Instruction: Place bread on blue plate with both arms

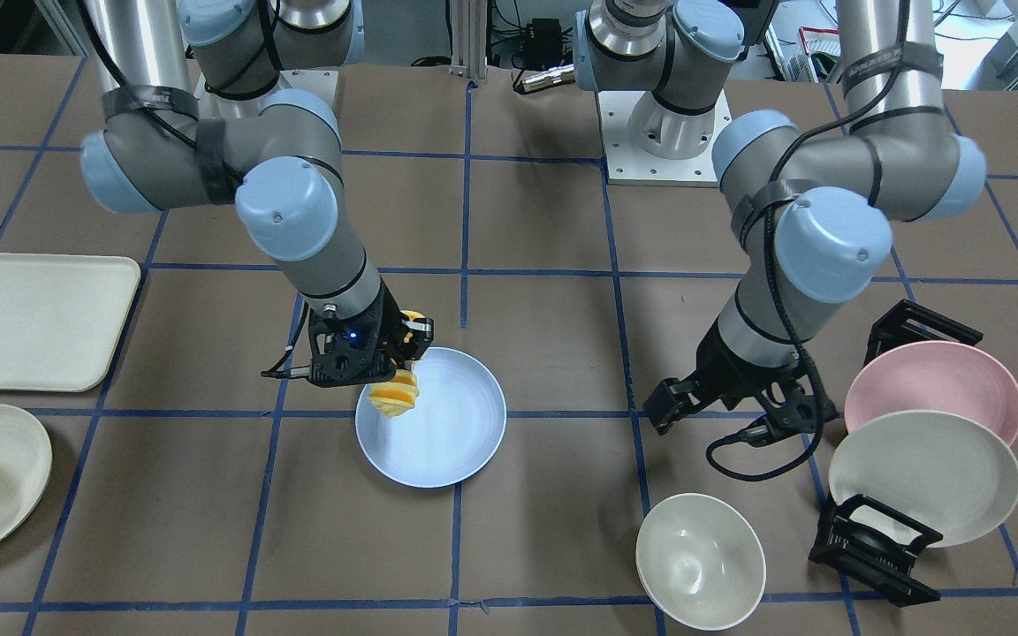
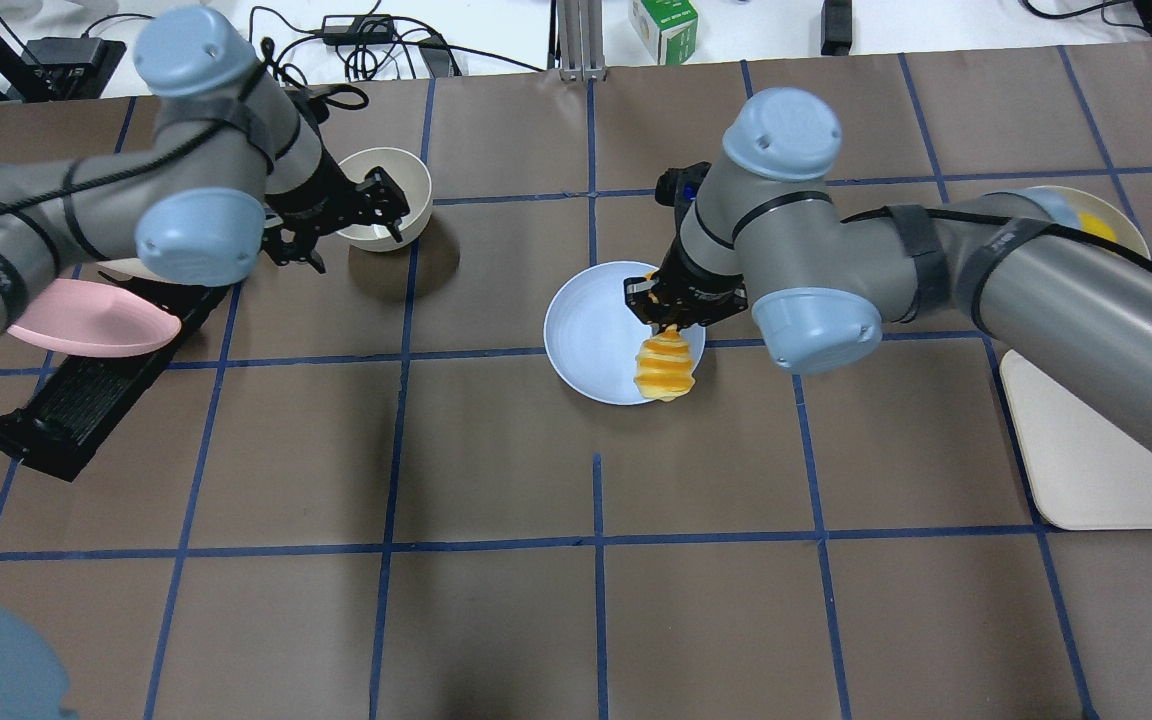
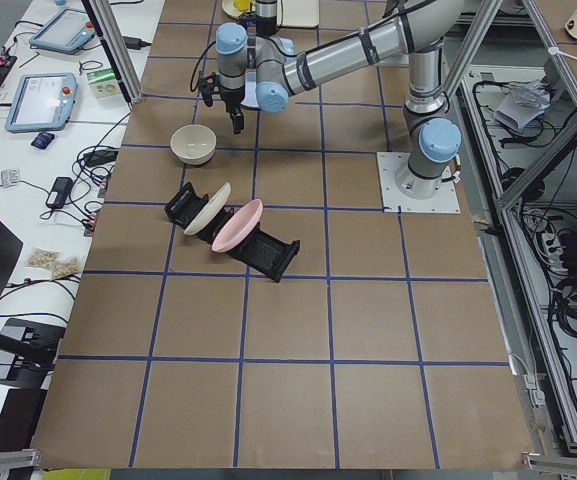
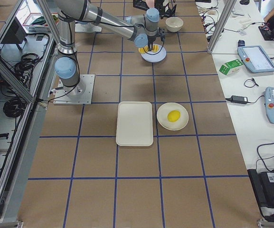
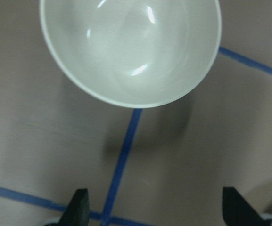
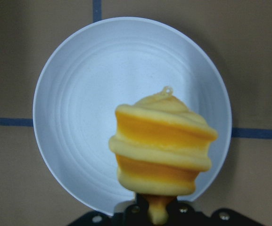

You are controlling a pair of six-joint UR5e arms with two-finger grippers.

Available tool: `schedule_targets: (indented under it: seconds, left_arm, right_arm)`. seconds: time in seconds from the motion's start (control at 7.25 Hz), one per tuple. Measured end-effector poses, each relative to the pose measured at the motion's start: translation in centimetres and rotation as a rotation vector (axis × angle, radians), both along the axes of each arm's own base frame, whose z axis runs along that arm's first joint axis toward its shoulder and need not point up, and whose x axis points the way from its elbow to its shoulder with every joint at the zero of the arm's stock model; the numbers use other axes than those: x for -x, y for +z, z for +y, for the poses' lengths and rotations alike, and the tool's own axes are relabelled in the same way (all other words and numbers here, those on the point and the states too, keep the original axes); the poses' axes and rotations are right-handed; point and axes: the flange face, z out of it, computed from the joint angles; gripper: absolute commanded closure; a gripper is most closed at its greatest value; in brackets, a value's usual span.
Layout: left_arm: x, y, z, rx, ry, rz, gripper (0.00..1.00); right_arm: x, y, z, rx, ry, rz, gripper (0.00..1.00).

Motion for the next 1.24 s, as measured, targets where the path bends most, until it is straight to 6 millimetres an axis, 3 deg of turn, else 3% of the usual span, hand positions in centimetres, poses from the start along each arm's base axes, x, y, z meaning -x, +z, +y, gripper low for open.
schedule_targets:
  seconds: [0.28,0.41,0.55,0.69,0.97,1.24]
  left_arm:
    - [-1.2,8.8,1.2,-0.027,-0.004,-0.035,0.00]
    - [-0.5,11.7,2.2,-0.013,-0.020,-0.011,0.00]
    - [0.0,13.4,3.8,-0.023,-0.030,0.014,0.00]
    - [0.2,14.1,5.4,-0.054,-0.041,0.016,0.00]
    - [0.1,14.4,7.2,-0.086,-0.103,0.002,0.00]
    - [0.3,14.1,9.2,-0.102,-0.171,0.003,0.00]
  right_arm:
    - [-1.5,-1.7,-1.9,-0.003,-0.020,0.000,0.83]
    - [-1.7,-2.5,-2.4,-0.021,-0.056,-0.003,0.73]
    - [-1.8,-3.2,-2.7,-0.037,-0.089,-0.007,0.44]
    - [-1.9,-3.7,-2.8,-0.047,-0.105,-0.009,0.00]
    - [-1.8,-4.3,-3.0,-0.049,-0.113,-0.001,0.00]
    - [-1.3,-3.3,-4.0,-0.028,-0.111,0.003,0.00]
